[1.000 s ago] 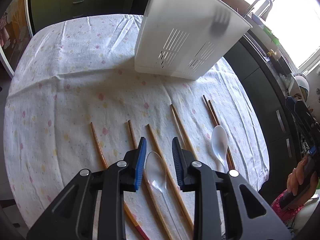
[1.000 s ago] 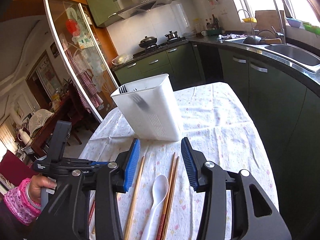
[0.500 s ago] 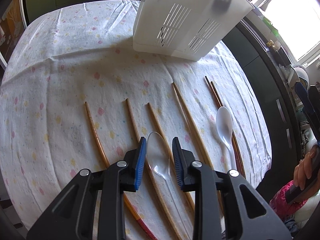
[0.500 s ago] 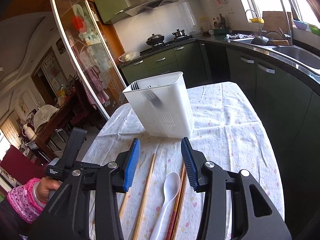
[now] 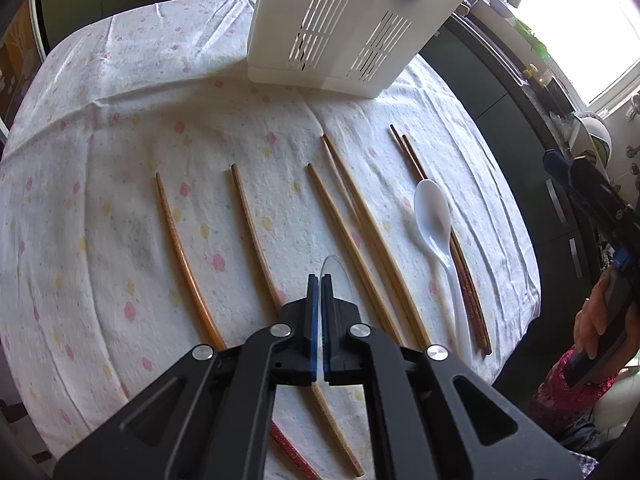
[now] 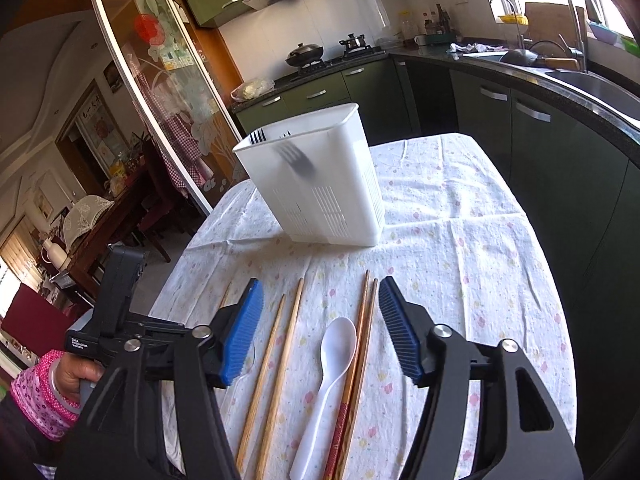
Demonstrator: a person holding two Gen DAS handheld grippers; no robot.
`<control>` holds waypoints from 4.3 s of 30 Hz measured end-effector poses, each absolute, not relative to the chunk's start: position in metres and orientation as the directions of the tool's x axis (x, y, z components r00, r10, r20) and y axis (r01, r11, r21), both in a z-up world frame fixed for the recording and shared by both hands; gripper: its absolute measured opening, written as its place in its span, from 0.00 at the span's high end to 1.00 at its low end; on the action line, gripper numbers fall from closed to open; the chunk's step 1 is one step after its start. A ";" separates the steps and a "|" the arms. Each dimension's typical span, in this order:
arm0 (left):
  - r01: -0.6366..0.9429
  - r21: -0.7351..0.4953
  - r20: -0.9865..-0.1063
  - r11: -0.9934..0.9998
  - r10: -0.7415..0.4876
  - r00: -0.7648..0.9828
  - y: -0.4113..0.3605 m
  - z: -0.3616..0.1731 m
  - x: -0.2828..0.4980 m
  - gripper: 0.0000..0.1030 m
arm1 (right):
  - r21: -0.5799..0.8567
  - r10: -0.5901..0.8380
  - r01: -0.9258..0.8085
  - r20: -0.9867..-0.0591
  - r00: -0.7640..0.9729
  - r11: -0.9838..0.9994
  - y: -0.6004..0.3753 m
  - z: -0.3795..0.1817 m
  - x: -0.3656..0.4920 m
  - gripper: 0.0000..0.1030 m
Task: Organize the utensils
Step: 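Lower the left gripper onto the clear plastic spoon and close, then lift the clear spoon with the left gripper over the white caddy, then open the left gripper to drop the clear spoon into the caddy, then lower the left gripper onto a wooden chopstick and close on it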
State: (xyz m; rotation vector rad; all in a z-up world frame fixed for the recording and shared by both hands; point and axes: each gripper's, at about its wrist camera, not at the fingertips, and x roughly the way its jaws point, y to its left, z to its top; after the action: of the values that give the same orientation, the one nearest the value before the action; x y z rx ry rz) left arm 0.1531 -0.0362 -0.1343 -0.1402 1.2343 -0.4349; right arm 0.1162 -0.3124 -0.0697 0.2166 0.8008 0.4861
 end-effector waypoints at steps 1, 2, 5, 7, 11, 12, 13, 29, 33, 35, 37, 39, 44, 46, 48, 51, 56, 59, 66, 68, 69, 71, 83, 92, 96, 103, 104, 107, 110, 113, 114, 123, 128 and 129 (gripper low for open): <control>0.246 -0.341 -0.879 0.907 -0.401 0.260 -0.036 -0.133 0.153 0.99 | 0.370 0.497 -0.332 -0.652 0.573 0.868 -0.311 -0.076 0.119 0.39; 0.242 -0.346 -0.876 0.906 -0.405 0.263 -0.035 -0.132 0.153 0.99 | 0.377 0.500 -0.329 -0.669 0.550 0.866 -0.311 -0.083 0.123 0.39; 0.245 -0.353 -0.866 0.903 -0.414 0.281 -0.034 -0.123 0.152 0.99 | 0.406 0.516 -0.320 -0.711 0.478 0.856 -0.311 -0.106 0.133 0.50; 0.246 -0.354 -0.859 0.902 -0.418 0.296 -0.031 -0.115 0.152 0.99 | 0.423 0.525 -0.315 -0.731 0.436 0.850 -0.309 -0.120 0.140 0.59; 0.256 -0.345 -0.855 0.903 -0.415 0.311 -0.029 -0.105 0.151 0.99 | 0.397 0.500 -0.315 -0.765 0.405 0.862 -0.303 -0.136 0.151 0.66; 0.257 -0.344 -0.855 0.903 -0.415 0.311 -0.029 -0.104 0.151 0.99 | 0.391 0.493 -0.313 -0.773 0.398 0.865 -0.302 -0.140 0.154 0.66; 0.260 -0.343 -0.855 0.903 -0.414 0.311 -0.029 -0.104 0.151 0.99 | 0.390 0.491 -0.312 -0.778 0.391 0.866 -0.300 -0.144 0.155 0.66; 0.282 -0.326 -0.848 0.902 -0.411 0.335 -0.031 -0.093 0.149 0.99 | 0.371 0.494 -0.335 -0.740 0.456 0.866 -0.287 -0.132 0.154 0.98; 0.286 -0.324 -0.821 0.902 -0.418 0.389 -0.025 -0.066 0.153 0.99 | 0.405 0.519 -0.326 -0.669 0.532 0.855 -0.302 -0.104 0.145 0.98; 0.294 -0.313 -0.795 0.903 -0.418 0.440 -0.023 -0.041 0.157 0.99 | 0.418 0.531 -0.329 -0.625 0.572 0.847 -0.307 -0.088 0.142 0.98; 0.307 -0.294 -0.759 0.905 -0.416 0.501 -0.024 -0.012 0.163 0.99 | 0.424 0.534 -0.331 -0.586 0.609 0.843 -0.311 -0.074 0.138 0.98; 0.312 -0.262 -0.713 0.913 -0.401 0.575 -0.025 0.020 0.171 0.99 | 0.430 0.538 -0.335 -0.551 0.638 0.838 -0.315 -0.062 0.135 0.98; 0.274 -0.165 -0.528 0.948 -0.319 0.787 -0.032 0.089 0.195 0.99 | 0.444 0.547 -0.342 -0.505 0.668 0.828 -0.322 -0.048 0.127 0.98; 0.236 -0.107 -0.430 0.966 -0.259 0.865 -0.038 0.107 0.204 0.99 | 0.450 0.547 -0.338 -0.500 0.671 0.827 -0.324 -0.046 0.125 0.98; 0.193 -0.039 -0.334 0.980 -0.195 0.922 -0.046 0.117 0.211 0.99 | 0.456 0.544 -0.330 -0.497 0.676 0.827 -0.328 -0.048 0.123 0.98; 0.100 0.080 -0.209 0.992 -0.082 0.974 -0.063 0.116 0.220 0.99 | 0.471 0.543 -0.318 -0.490 0.681 0.823 -0.337 -0.051 0.121 0.98; 0.014 0.172 -0.108 0.985 0.005 0.994 -0.083 0.099 0.231 0.98 | 0.477 0.534 -0.305 -0.473 0.701 0.824 -0.346 -0.047 0.118 0.98; -0.005 0.209 -0.094 0.978 0.025 0.995 -0.092 0.083 0.235 0.98 | 0.470 0.526 -0.307 -0.460 0.715 0.827 -0.346 -0.040 0.118 0.98; -0.002 0.176 -0.068 0.984 0.015 0.998 -0.091 0.081 0.233 0.98 | 0.443 0.532 -0.340 -0.440 0.723 0.829 -0.334 -0.022 0.117 0.98; 0.001 0.169 -0.041 0.986 0.006 0.999 -0.089 0.092 0.227 0.98 | 0.441 0.536 -0.348 -0.436 0.723 0.828 -0.332 -0.021 0.117 0.98; 0.000 0.166 -0.023 0.986 0.004 1.000 -0.088 0.096 0.223 0.98 | 0.443 0.539 -0.350 -0.434 0.722 0.825 -0.332 -0.021 0.117 0.98; -0.012 0.169 0.010 0.986 0.010 1.000 -0.088 0.104 0.218 0.99 | 0.447 0.541 -0.349 -0.434 0.720 0.823 -0.331 -0.022 0.119 0.98; -0.070 0.219 0.017 0.973 0.068 0.998 -0.097 0.075 0.244 0.99 | 0.435 0.534 -0.352 -0.425 0.731 0.829 -0.330 -0.014 0.119 0.98; 0.005 0.222 -0.154 0.975 0.029 0.988 -0.088 0.038 0.234 0.72 | 0.390 0.503 -0.358 -0.384 0.775 0.848 -0.320 0.014 0.137 0.98; 0.012 0.193 -0.192 0.981 0.026 0.981 -0.073 0.036 0.221 0.70 | 0.327 0.419 -0.322 -0.294 0.859 0.889 -0.307 0.045 0.159 0.98; 0.038 0.084 -0.225 0.996 -0.018 0.974 -0.045 0.043 0.183 0.70 | 0.176 0.192 -0.173 -0.097 0.977 0.969 -0.271 0.082 0.210 0.98; 0.048 0.071 -0.232 0.996 -0.030 0.972 -0.043 0.043 0.177 0.70 | 0.157 0.159 -0.146 -0.077 0.984 0.977 -0.266 0.082 0.218 0.98; 0.076 0.042 -0.249 0.996 -0.063 0.966 -0.037 0.041 0.158 0.70 | 0.124 0.111 -0.103 -0.061 0.992 0.987 -0.252 0.079 0.245 0.98; 0.097 0.023 -0.262 0.995 -0.088 0.961 -0.032 0.039 0.141 0.70 | 0.085 0.079 -0.073 -0.072 0.994 0.994 -0.241 0.068 0.264 0.98; 0.110 0.005 -0.273 0.994 -0.104 0.956 -0.026 0.036 0.124 0.67 | 0.043 0.067 -0.063 -0.090 0.994 0.997 -0.234 0.045 0.267 0.98; 0.112 -0.006 -0.276 0.994 -0.110 0.955 -0.024 0.035 0.120 0.62 | 0.037 0.070 -0.066 -0.099 0.993 0.997 -0.233 0.037 0.265 0.98; 0.109 -0.054 -0.348 0.993 -0.121 0.930 -0.012 0.025 0.093 0.48 | -0.020 0.124 -0.129 -0.169 0.978 0.991 -0.217 -0.008 0.230 0.90; 0.109 -0.059 -0.483 0.992 -0.123 0.867 -0.009 0.005 0.094 0.43 | -0.018 0.161 -0.168 -0.201 0.966 0.986 -0.221 -0.020 0.193 0.80; 0.112 -0.059 -0.524 0.992 -0.126 0.842 -0.009 -0.002 0.097 0.43 | -0.012 0.170 -0.177 -0.207 0.963 0.984 -0.223 -0.021 0.184 0.80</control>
State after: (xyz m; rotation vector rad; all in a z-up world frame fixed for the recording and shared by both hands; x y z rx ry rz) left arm 0.0974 -0.0090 -0.0021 -0.0260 0.5551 -0.1258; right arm 0.1842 -0.2229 -0.0209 -0.0301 0.2066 0.1756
